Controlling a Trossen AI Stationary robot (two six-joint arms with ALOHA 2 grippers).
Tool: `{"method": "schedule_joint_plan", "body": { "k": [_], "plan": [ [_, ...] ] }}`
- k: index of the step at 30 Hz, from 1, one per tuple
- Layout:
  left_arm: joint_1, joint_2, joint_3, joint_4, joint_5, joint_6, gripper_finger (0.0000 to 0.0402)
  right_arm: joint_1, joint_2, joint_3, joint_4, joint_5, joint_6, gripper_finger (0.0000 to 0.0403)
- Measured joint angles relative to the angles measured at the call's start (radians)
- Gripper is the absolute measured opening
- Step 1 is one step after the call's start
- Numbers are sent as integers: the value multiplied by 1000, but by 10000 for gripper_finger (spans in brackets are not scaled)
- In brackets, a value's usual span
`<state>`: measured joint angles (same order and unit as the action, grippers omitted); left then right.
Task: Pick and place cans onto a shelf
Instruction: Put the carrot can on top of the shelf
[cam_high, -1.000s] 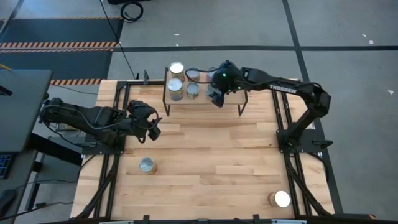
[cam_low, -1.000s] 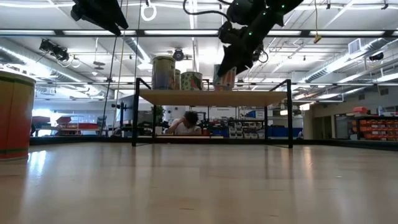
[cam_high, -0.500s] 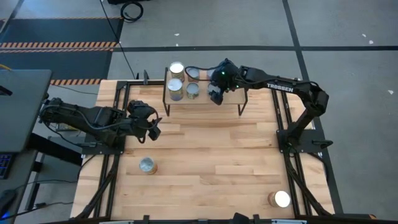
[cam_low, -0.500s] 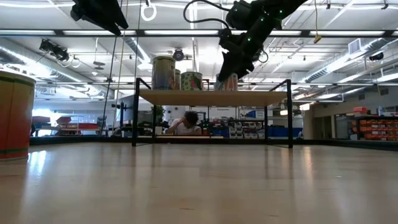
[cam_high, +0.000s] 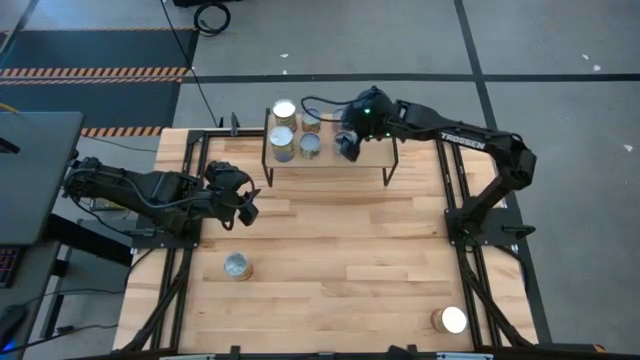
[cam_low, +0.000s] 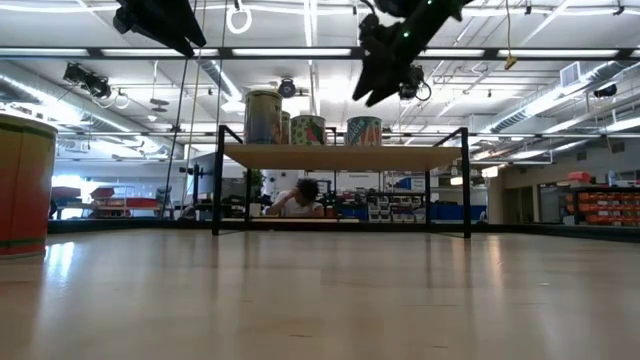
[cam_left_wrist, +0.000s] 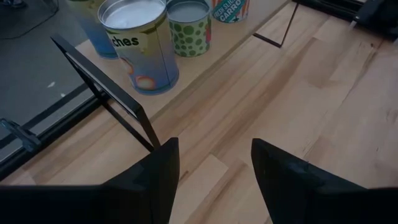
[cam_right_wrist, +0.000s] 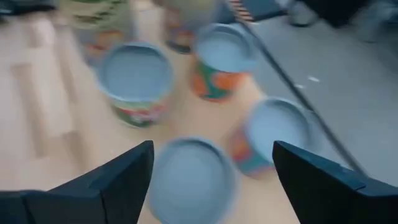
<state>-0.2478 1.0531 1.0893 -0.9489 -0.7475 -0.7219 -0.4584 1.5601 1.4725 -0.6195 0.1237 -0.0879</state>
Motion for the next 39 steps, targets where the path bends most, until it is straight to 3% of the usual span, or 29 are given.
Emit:
{"method": "schedule_joint_plan", "body": {
  "k": [8, 25, 34, 39],
  "plan": [
    [0, 0, 0, 1, 0, -6, 203, -52, -50, 1, -185, 170, 0, 311],
    [0, 0, 0, 3, 0, -8, 203, -72, -10, -68, -118, 36, 49, 311],
    [0, 0, 0, 2, 0, -8, 203, -66, -14, -54, -118, 64, 29, 311],
    [0, 0, 0, 2, -1, -8, 203, -20, -18, 16, 31, -11, 57, 311]
  ]
}}
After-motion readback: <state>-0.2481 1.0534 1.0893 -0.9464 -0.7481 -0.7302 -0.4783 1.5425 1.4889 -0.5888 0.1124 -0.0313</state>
